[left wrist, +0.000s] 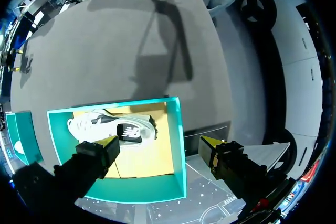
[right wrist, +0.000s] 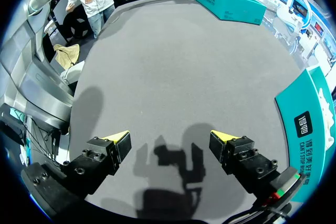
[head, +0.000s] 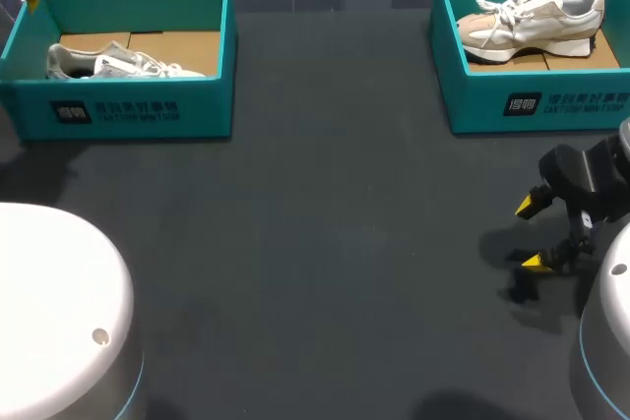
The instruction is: Take the shoe out of the shoebox, open the shoe tongue, remove and reinsert the insole, then place the shoe into the shoebox
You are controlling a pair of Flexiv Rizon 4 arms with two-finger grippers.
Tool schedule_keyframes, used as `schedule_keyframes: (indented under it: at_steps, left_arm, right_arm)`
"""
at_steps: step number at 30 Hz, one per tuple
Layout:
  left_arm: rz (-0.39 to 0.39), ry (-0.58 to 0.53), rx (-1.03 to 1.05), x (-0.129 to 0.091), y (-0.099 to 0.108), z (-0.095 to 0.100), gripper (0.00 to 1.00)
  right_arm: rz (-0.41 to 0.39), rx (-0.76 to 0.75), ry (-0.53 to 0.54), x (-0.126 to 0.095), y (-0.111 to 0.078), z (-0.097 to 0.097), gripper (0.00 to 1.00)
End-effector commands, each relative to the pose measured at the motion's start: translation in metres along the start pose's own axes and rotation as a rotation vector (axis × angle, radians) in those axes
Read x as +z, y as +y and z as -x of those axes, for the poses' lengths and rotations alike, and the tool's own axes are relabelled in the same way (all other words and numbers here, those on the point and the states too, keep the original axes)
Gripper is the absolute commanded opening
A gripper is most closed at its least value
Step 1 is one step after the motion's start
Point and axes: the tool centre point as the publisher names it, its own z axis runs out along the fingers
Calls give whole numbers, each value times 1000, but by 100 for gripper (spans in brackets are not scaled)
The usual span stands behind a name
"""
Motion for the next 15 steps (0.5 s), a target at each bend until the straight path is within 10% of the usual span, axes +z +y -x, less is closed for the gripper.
schedule_keyframes:
  at_steps: [1, 15]
  left_arm:
    - [-2, 1, 1, -1, 1, -1, 100]
    - [-2, 1, 1, -1, 1, -1, 100]
  right_arm:
    - [-2, 0, -2, -1, 0, -2, 100]
    - [-108, 355, -5, -76, 18, 63, 100]
